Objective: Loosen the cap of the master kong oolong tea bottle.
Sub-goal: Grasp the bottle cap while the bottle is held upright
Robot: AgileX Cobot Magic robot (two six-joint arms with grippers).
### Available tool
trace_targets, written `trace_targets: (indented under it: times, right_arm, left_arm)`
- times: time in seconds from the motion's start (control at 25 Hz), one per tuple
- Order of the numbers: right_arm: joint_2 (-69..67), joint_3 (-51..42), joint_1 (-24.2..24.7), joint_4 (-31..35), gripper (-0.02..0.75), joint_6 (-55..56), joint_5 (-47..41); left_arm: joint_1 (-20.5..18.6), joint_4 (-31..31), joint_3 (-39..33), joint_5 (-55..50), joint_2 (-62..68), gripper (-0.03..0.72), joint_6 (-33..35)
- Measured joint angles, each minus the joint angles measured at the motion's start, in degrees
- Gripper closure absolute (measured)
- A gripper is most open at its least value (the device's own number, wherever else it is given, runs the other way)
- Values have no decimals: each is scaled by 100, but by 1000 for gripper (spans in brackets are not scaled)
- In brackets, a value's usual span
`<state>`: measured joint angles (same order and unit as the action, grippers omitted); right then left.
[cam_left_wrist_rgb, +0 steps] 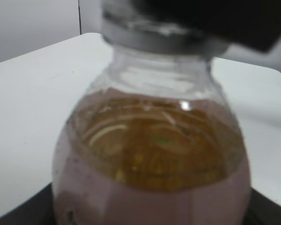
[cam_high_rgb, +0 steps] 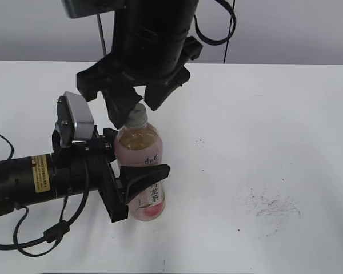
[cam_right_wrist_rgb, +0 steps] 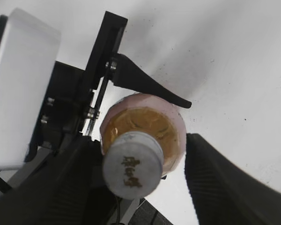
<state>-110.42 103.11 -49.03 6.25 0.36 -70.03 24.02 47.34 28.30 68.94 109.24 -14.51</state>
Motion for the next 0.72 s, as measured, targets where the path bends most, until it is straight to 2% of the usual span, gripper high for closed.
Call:
trace_targets:
  times: [0.16,0.32,0.48,0.72]
  right_arm:
    - [0,-11,0,0,325,-5,-4]
    - [0,-11,0,28,456,-148,-4]
    - [0,-11,0,38,461,-734,1]
    - [0,-11,0,52,461,-2677,1]
  left_arm:
    - [0,0,0,0,0,261,0]
    - [0,0,0,0,0,261,0]
    - [0,0,0,-5,0,261,0]
    - [0,5,0,-5,0,261,0]
